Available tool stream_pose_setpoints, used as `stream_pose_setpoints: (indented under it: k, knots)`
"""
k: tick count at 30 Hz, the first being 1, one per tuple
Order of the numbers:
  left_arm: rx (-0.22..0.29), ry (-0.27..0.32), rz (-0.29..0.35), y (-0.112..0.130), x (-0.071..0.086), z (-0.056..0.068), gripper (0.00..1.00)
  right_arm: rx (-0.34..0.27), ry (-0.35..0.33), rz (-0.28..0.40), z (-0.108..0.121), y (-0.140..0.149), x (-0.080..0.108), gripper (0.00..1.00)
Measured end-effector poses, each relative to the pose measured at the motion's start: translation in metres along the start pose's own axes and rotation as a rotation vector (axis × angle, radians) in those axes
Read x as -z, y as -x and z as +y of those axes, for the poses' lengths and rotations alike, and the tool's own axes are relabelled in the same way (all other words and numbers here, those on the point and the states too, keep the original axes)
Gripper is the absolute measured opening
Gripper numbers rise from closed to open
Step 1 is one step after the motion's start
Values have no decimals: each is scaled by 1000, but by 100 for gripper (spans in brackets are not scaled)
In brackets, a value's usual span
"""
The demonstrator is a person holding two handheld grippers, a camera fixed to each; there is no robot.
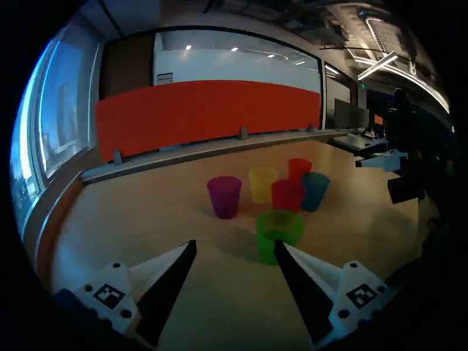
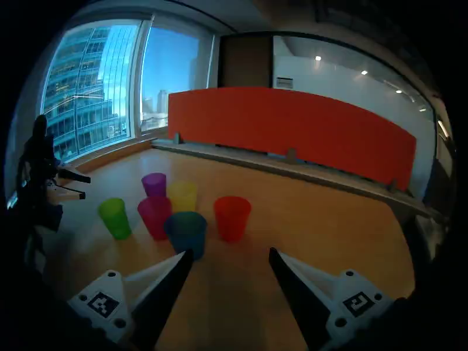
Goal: Pour water
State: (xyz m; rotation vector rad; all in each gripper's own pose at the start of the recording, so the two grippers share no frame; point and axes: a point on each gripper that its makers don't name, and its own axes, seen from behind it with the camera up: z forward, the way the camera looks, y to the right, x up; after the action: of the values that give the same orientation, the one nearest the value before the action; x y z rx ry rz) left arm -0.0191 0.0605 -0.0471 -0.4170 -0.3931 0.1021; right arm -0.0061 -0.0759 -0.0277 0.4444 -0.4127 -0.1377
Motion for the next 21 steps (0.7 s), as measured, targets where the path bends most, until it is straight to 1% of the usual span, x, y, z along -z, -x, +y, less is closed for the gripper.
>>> stream_pose_setpoints:
  k: [3, 6, 9, 15, 21]
  knots:
    - [24, -16, 19, -1, 0, -2, 99, -16, 41, 18, 8, -1, 3, 100]
    - [35, -39, 43, -5, 0, -5, 99, -34, 84, 43, 15, -5, 6, 100]
    - [45, -69, 72, -12, 1, -10, 99, -54, 128, 76, 23, -10, 10, 100]
    - [71, -111, 127, -25, 5, -16, 99, -79, 205, 140, 35, -17, 18, 100]
    - [89, -155, 172, -31, 7, -22, 98, -100, 302, 207, 51, -26, 25, 100]
